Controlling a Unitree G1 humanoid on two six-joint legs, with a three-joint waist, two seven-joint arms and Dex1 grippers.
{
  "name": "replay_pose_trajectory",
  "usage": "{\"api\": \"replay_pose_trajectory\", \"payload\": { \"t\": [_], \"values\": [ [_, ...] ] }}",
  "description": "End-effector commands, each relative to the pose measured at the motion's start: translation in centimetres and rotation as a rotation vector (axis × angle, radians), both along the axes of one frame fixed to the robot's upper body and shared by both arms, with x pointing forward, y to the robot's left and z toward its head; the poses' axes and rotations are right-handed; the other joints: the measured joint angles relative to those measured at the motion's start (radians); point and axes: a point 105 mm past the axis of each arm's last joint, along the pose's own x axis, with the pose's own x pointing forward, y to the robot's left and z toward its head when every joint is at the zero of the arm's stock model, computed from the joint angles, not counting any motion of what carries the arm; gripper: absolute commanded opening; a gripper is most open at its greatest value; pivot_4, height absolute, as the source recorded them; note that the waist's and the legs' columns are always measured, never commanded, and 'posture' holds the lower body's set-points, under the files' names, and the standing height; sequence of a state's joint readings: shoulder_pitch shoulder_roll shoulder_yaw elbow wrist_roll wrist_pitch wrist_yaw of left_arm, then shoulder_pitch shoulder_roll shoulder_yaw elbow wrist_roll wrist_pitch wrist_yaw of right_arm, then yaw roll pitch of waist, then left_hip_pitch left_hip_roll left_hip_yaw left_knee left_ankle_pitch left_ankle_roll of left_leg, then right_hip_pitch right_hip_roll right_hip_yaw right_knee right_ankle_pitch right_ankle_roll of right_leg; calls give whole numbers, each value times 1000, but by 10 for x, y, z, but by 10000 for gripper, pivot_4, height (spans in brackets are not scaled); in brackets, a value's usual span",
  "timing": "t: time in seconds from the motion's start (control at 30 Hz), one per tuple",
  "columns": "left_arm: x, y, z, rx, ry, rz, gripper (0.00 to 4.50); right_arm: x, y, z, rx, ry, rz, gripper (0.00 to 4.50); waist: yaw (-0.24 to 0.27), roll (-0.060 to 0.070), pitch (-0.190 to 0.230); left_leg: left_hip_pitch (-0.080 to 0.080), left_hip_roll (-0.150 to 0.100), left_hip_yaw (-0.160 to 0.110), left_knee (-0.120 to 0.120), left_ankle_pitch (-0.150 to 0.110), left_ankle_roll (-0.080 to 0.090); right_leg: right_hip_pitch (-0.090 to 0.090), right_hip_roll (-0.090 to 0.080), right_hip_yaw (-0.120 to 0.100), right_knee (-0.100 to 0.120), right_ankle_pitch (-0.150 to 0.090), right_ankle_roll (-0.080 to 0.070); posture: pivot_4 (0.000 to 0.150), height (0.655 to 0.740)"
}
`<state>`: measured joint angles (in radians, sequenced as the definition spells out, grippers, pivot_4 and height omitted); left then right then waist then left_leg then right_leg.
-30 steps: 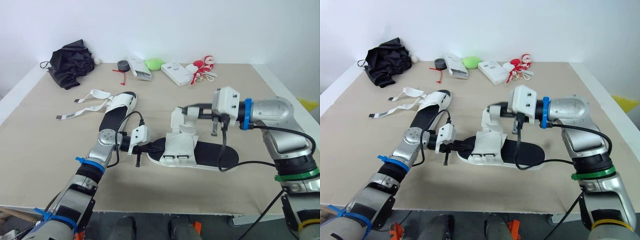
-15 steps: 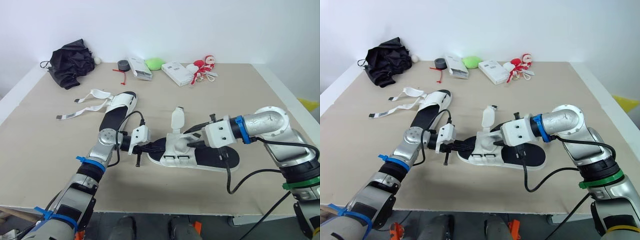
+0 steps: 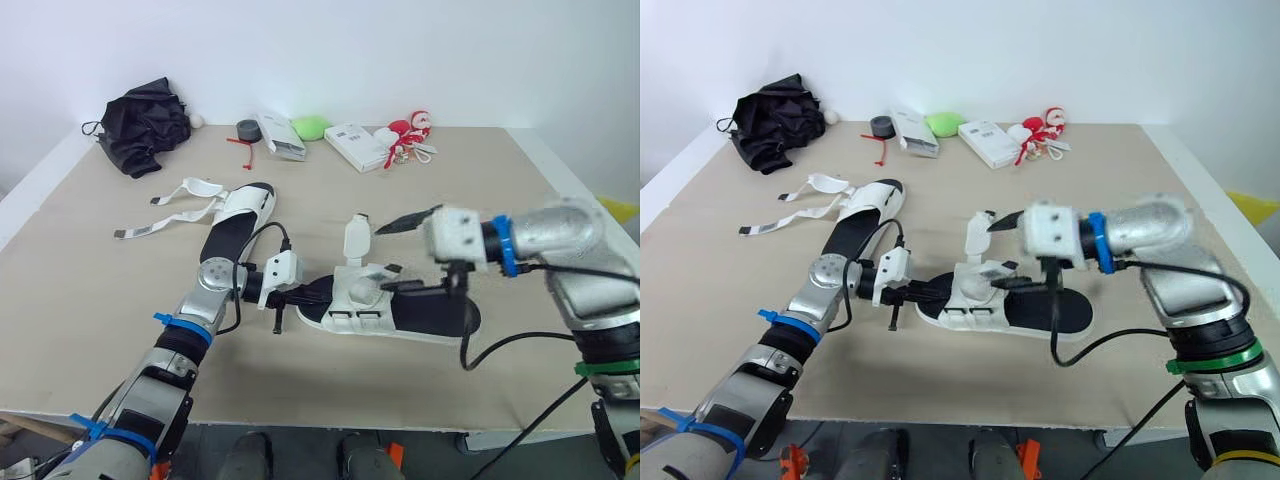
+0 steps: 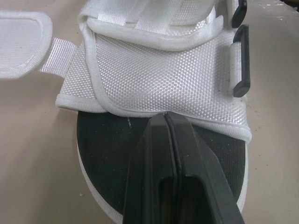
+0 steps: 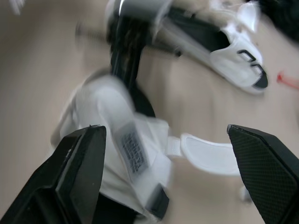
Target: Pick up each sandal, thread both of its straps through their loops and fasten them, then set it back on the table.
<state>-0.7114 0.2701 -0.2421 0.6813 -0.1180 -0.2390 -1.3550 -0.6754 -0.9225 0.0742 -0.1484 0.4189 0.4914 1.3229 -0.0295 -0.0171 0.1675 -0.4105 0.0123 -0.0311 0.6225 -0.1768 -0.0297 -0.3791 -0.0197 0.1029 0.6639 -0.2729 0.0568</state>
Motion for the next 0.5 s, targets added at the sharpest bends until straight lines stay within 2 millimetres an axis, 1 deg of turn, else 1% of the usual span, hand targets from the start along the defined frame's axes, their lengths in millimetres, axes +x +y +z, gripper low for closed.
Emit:
{"api": "replay_pose_trajectory", "payload": {
  "t": [0.03, 0.1, 0.13, 0.17, 0.23, 0.3, 0.37, 0.4, 0.5],
  "values": [
    [-15, 5, -46, 151, 128, -14, 0, -32, -19, 36, 264, 360, -4, 44378, 5, -1, 0, 0, 0, 0, 0, 0, 0, 0, 0, 0, 0, 0, 0, 1500, 7380],
    [-15, 5, -46, 151, 131, -15, 0, -37, -20, 43, 403, 507, -13, 44378, 5, -2, -1, 0, 0, -1, -1, -1, 1, 0, -2, -2, -1, -1, 1, 1500, 7380],
    [-16, 4, -47, 151, 131, -17, 0, -32, -20, 42, 458, 555, -50, 44378, 5, -2, -1, 0, 0, -1, -1, -1, 1, 0, -2, -3, -1, -1, 1, 1500, 7380],
    [-16, 4, -47, 151, 132, -18, 0, -23, -20, 37, 503, 587, -111, 44378, 5, -3, -1, 0, 0, -1, -1, -1, 1, 0, -2, -4, -1, -2, 0, 1500, 7380],
    [-16, 3, -47, 150, 133, -20, 0, -3, -20, 25, 582, 642, -249, 44378, 5, -5, -3, 1, 0, -1, -1, -1, 1, 1, -1, -4, -1, -3, -4, 1500, 7380],
    [-17, 2, -47, 147, 135, -21, 0, 12, -20, -1, 600, 693, -404, 44378, 5, -5, -3, 1, 0, -1, -1, -1, 2, 1, -1, -4, -1, -3, -4, 1500, 7380],
    [-17, 2, -47, 146, 136, -22, 0, 14, -20, -15, 616, 739, -474, 44378, 8, -5, -3, 0, 0, -1, -1, 0, 2, 1, -2, -4, -1, -3, -3, 1500, 7380],
    [-18, 2, -48, 146, 139, -23, 0, 17, -23, -22, 618, 746, -521, 44378, 8, -5, -3, -5, -1, -1, -1, 0, 2, -2, -3, -4, -1, -1, 4, 1500, 7380],
    [-19, 2, -50, 147, 144, -26, 0, 23, -32, -40, 608, 752, -640, 44378, 9, -4, -3, -13, -1, -2, 0, 0, 2, -8, -4, -4, -1, 1, 8, 1500, 7380]
  ]
}}
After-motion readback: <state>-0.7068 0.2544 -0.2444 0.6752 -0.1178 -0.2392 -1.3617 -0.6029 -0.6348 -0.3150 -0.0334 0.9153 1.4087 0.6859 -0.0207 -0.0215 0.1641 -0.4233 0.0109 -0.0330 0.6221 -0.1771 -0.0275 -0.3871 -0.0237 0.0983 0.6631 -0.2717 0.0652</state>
